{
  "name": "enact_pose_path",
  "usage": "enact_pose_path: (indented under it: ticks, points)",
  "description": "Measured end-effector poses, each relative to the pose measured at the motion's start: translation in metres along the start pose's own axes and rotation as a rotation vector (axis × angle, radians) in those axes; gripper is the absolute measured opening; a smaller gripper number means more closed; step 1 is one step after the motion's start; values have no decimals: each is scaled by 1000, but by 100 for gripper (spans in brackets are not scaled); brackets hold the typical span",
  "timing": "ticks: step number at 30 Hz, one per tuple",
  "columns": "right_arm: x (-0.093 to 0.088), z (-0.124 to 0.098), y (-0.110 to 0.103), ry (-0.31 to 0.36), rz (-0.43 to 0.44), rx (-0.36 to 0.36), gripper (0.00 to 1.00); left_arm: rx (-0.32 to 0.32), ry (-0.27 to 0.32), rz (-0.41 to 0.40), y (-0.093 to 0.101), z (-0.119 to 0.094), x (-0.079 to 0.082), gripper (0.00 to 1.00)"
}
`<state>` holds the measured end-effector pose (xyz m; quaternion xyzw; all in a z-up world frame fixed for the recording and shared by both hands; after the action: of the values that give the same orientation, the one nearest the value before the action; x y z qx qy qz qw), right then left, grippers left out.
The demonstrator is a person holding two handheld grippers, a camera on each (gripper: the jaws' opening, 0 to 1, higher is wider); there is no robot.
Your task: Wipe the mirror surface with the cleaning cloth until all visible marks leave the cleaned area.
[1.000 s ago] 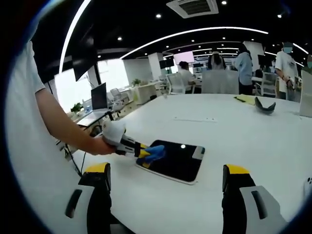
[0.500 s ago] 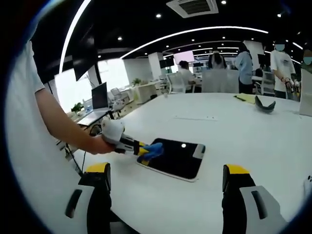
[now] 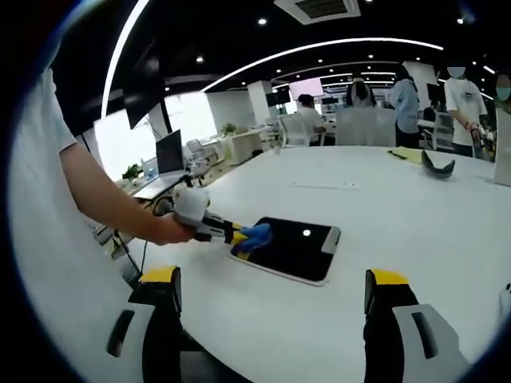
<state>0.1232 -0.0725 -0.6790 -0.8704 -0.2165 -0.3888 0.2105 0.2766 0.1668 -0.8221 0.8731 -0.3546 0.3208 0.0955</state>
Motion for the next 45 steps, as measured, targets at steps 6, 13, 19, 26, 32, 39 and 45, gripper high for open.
enact_pose_path:
  ticks: [6,13,19,26,32,39,45]
  points:
    - [-9,-5,4,-16,-5,19,95,14,-5,-16,1,0,0,6]
    - [-18,-13,11,-23,-3,33,95,33,-15,-27,2,0,1,6]
    - [-22,-18,21,-17,4,36,95,43,-20,-37,6,1,2,6]
    - [-28,-23,31,-22,5,50,95,45,-20,-29,15,4,7,6]
    - [-29,-25,37,-17,6,54,95,51,-22,-27,20,6,10,6]
    - [-31,-26,39,-11,4,62,94,52,-24,-29,25,8,12,6]
    - [-32,-26,41,-8,3,64,95,47,-19,-42,32,11,16,6]
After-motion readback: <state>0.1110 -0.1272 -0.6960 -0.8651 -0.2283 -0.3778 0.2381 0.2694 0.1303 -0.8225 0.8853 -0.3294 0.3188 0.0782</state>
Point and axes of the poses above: the point that each gripper's makers call its tool centre point, and the gripper's own axes: z roughly forward along the fingers, y roughly to its right, x roughly out of its top, the point moved 3 cm from there along -z, roughly backward along the fingers, and after that the axes turned 11 degrees about -y, right-handed, at the moved point
